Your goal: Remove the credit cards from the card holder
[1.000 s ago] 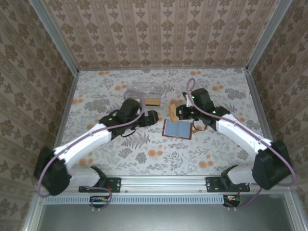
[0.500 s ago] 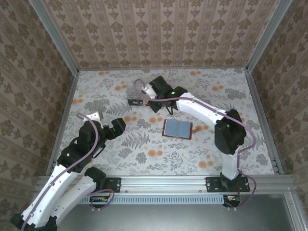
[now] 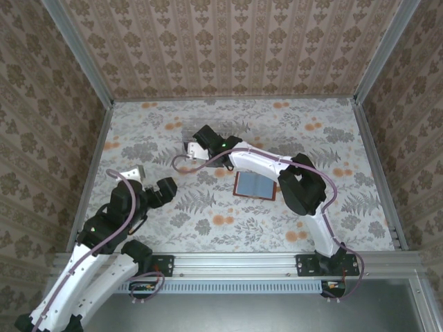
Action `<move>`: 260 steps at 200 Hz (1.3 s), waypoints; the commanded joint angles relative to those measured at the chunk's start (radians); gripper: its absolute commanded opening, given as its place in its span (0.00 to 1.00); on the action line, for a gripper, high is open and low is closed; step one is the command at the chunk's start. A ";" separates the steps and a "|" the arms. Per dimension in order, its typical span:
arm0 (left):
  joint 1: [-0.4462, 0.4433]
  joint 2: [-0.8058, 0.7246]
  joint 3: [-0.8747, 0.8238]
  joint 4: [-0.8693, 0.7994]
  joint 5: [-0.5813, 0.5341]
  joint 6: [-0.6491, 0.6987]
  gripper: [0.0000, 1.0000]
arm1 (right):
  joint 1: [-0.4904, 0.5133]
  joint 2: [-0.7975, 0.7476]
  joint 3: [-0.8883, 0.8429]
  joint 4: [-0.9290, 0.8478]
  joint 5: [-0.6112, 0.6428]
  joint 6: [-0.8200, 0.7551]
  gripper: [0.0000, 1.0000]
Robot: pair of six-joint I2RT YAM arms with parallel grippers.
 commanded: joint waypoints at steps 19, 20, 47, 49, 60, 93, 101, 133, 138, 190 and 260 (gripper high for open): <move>0.012 -0.016 0.025 -0.071 -0.038 0.030 1.00 | -0.011 0.020 0.030 0.040 0.034 -0.111 0.00; 0.012 -0.016 0.025 -0.071 -0.038 0.030 1.00 | -0.012 0.020 0.030 0.041 0.033 -0.112 0.00; 0.014 -0.016 0.025 -0.072 -0.041 0.032 1.00 | -0.024 0.028 0.031 0.046 0.031 -0.128 0.00; 0.014 -0.016 0.023 -0.072 -0.041 0.032 1.00 | -0.026 0.028 0.030 0.045 0.029 -0.126 0.00; 0.014 -0.015 0.022 -0.071 -0.041 0.030 1.00 | -0.034 0.027 0.029 0.036 0.019 -0.119 0.00; 0.015 -0.012 0.021 -0.070 -0.041 0.030 1.00 | -0.050 0.021 0.010 0.037 -0.002 -0.106 0.00; 0.015 -0.009 0.022 -0.070 -0.041 0.030 1.00 | -0.051 0.021 0.007 0.038 -0.006 -0.105 0.00; 0.019 -0.008 0.022 -0.074 -0.039 0.030 1.00 | -0.052 0.042 0.014 0.038 -0.005 -0.102 0.00; 0.019 -0.009 0.022 -0.076 -0.039 0.029 1.00 | -0.053 0.045 0.013 0.040 -0.003 -0.102 0.00; 0.021 -0.009 0.023 -0.079 -0.039 0.032 1.00 | -0.069 0.065 0.015 0.034 -0.020 -0.082 0.00; 0.025 -0.008 0.022 -0.081 -0.038 0.031 1.00 | -0.086 0.074 0.037 0.013 -0.054 -0.025 0.00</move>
